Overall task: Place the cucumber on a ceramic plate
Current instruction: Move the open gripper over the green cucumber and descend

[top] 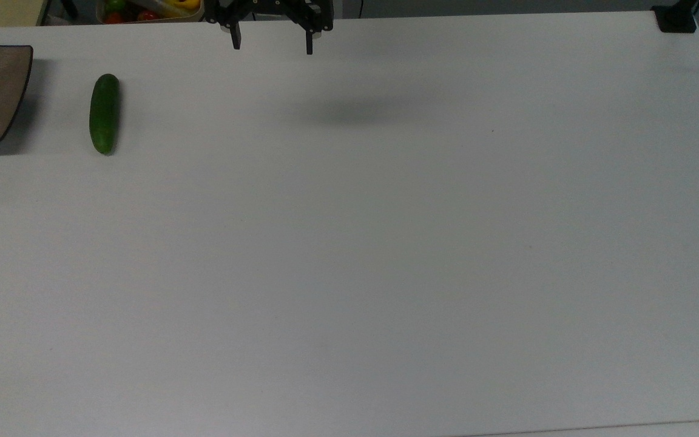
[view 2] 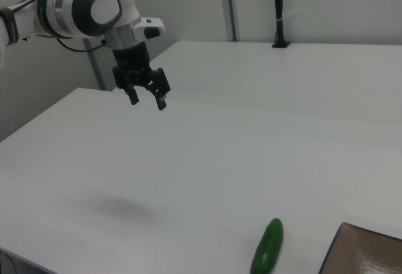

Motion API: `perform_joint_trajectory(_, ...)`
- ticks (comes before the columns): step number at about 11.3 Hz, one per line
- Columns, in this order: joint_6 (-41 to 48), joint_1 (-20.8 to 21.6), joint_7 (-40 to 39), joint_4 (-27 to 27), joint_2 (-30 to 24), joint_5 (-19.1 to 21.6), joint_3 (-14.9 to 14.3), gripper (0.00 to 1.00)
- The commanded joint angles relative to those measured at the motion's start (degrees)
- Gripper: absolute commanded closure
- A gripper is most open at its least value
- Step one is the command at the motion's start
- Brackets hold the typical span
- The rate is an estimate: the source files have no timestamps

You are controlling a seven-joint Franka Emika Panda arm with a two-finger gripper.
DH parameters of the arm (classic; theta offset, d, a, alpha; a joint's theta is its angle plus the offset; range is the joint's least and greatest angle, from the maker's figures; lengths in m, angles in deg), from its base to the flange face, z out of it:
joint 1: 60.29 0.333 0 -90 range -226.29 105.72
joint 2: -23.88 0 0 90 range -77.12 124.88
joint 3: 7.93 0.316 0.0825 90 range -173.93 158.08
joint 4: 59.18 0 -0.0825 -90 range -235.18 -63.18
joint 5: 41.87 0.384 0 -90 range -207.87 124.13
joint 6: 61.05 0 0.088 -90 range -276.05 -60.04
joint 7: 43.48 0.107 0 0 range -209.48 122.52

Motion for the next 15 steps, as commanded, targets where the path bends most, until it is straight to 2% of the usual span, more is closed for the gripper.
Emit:
perform_joint_trajectory(1, 1.07, 0.54, -0.34, -1.91, -1.76, 0.91, -0.68, 0.00)
perform_joint_trajectory(8, 0.37, 0.28, -0.42, -2.61, -2.02, 0.83, -0.68, 0.00)
perform_joint_trajectory(11, 0.46, -2.18, -0.77, -2.96, -2.90, 0.65, -0.77, 0.00)
perform_joint_trajectory(15, -3.23, -4.99, -2.00, -7.34, -2.90, -3.47, -1.30, 0.00)
